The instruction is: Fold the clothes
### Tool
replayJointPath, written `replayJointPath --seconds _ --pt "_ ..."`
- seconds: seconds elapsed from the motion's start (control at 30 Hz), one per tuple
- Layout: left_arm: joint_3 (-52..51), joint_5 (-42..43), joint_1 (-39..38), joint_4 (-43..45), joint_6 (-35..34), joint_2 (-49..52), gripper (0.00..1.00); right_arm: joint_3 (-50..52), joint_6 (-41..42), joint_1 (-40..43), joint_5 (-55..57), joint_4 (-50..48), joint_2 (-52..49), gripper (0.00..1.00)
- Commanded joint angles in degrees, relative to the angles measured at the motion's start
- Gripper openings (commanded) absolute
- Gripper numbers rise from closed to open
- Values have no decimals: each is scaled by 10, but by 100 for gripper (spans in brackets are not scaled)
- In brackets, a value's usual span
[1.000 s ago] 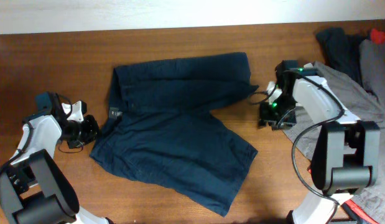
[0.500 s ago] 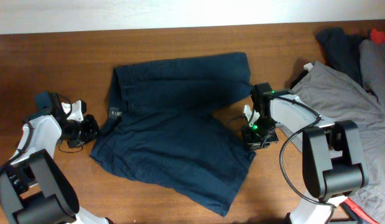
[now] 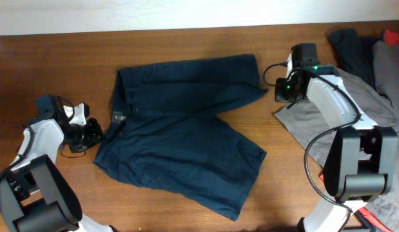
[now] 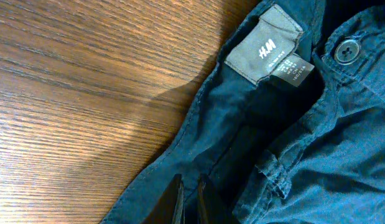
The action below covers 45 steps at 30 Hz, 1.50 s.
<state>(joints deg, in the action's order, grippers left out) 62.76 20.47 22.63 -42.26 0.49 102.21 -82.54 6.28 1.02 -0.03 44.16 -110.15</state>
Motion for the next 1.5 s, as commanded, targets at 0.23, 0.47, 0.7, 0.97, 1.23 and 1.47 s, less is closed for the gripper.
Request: replayJointPath --seconds 0.23,0.47,0.7,0.97,1.23,1.47 --pt "3 -4 0 2 13 -12 10 87 -29 -56 -99 194 1 60" --pt "3 -4 0 2 13 -12 10 186 -28 -83 -108 125 1 55" --pt "3 -4 0 2 13 -12 10 199 -29 -90 -146 113 1 24" --pt "3 -4 0 11 13 -12 10 170 2 -68 -67 60 1 4" --pt "3 16 0 53 -5 -12 21 11 6 31 17 10 1 9" --pt "3 174 -1 -10 -9 -12 29 9 6 17 -19 111 2 65"
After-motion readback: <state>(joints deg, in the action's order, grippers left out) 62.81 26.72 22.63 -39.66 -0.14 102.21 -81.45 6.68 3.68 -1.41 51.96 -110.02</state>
